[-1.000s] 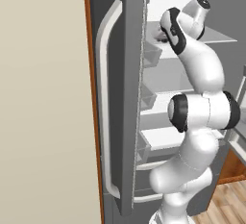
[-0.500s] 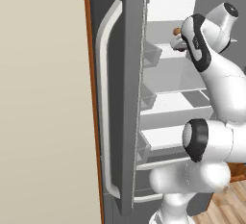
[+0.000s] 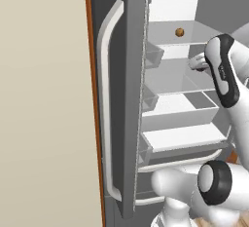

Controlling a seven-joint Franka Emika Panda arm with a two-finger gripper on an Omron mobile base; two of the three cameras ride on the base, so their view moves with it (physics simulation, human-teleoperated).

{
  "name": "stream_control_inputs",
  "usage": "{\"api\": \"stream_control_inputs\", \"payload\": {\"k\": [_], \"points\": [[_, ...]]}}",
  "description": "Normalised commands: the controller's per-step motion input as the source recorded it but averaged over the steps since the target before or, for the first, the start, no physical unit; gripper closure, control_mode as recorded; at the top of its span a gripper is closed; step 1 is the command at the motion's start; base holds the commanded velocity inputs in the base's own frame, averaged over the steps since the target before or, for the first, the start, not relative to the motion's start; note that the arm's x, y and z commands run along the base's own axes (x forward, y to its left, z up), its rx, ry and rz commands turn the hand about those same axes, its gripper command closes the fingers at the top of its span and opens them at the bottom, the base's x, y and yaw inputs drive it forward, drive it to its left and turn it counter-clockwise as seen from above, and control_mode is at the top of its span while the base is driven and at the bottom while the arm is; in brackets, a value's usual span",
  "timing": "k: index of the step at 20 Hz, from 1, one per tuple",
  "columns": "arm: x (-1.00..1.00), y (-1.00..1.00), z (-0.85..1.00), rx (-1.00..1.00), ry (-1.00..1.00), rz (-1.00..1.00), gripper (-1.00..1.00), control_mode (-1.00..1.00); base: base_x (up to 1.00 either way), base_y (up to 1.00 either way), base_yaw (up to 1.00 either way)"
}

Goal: Move the apricot and sweet potato from the top shelf to the second highest shelf to make space. Then, place the pitcher from the counter on the cleared top shelf.

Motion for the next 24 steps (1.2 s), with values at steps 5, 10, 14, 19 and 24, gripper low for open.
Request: {"api": "stream_control_inputs", "payload": {"k": [5,10,14,19,24], "points": [[-0.38,-0.03,-0.78,0.0,0.0,0.0,1.0,-1.0,0.0,0.0,0.0],[0.0,0.0,-0.63,0.0,0.0,0.02,1.0,-1.0,0.0,0.0,0.0],[0.17,0.0,-0.28,0.0,-0.01,0.04,1.0,-1.0,0.0,0.0,0.0],[0.31,0.02,-0.04,0.0,0.0,0.07,1.0,-1.0,0.0,0.0,0.0],[0.5,0.09,0.0,0.0,0.0,0.08,1.0,-1.0,0.0,0.0,0.0]]}}
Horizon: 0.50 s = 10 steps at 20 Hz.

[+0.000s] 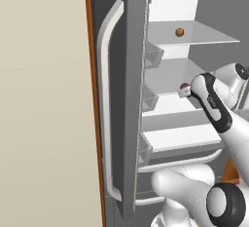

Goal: Move the apricot and sweet potato from the top shelf to the second highest shelf to make space. Then, place the pitcher from the counter on the cleared top shelf.

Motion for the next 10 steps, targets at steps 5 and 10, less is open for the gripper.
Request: {"api": "stream_control_inputs", "payload": {"k": [5,10], "points": [[0.64,0.06,0.0,0.0,0.0,0.07,1.0,-1.0,0.0,0.0,0.0],[0.59,0.1,-0.05,0.0,0.0,0.05,1.0,-1.0,0.0,0.0,0.0]]}}
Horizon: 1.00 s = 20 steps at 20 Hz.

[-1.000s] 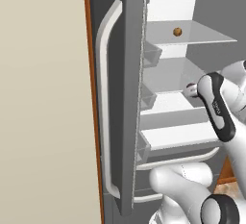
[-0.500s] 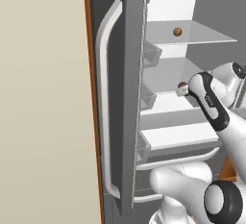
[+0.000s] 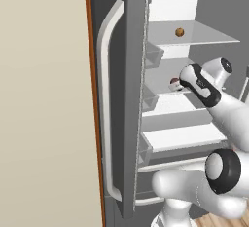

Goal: Move the apricot and sweet potato from the top shelf to the second highest shelf to make space. Then, place the pitcher from the counter on the cleared top shelf.

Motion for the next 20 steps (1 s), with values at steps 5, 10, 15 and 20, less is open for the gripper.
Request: {"api": "stream_control_inputs", "payload": {"k": [5,10,15,20], "points": [[0.55,0.08,-0.13,0.0,0.0,0.01,1.0,-1.0,0.0,0.0,0.0],[0.39,0.0,-0.25,0.0,0.0,0.0,1.0,-1.0,0.0,0.0,0.0],[0.37,0.0,-0.35,0.0,0.0,0.0,1.0,-1.0,0.0,0.0,0.0],[0.47,0.0,-0.27,0.0,0.0,0.0,1.0,-1.0,0.0,0.0,0.0]]}}
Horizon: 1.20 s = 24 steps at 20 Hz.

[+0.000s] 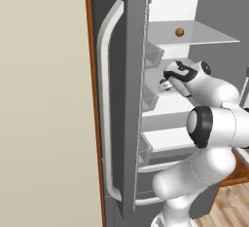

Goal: Move the apricot and sweet potato from the top shelf to the second highest shelf to make space. Then, place the pitcher from the counter on the cleared top shelf.

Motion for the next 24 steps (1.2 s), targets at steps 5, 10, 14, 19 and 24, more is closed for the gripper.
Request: {"api": "stream_control_inputs", "payload": {"k": [5,10,14,19,24], "points": [[0.56,0.02,-0.19,0.0,0.0,0.0,1.0,-1.0,0.0,0.0,0.0],[0.63,0.1,-0.16,0.0,0.0,0.0,-1.0,-1.0,0.0,0.0,0.0],[0.61,0.02,-0.04,0.0,0.0,0.0,-1.0,-1.0,0.0,0.0,0.0],[0.33,-0.07,0.0,0.0,-0.05,0.0,-1.0,-1.0,0.0,0.0,0.0],[0.02,-0.11,0.0,0.0,-0.05,0.0,-1.0,-1.0,0.0,0.0,0.0]]}}
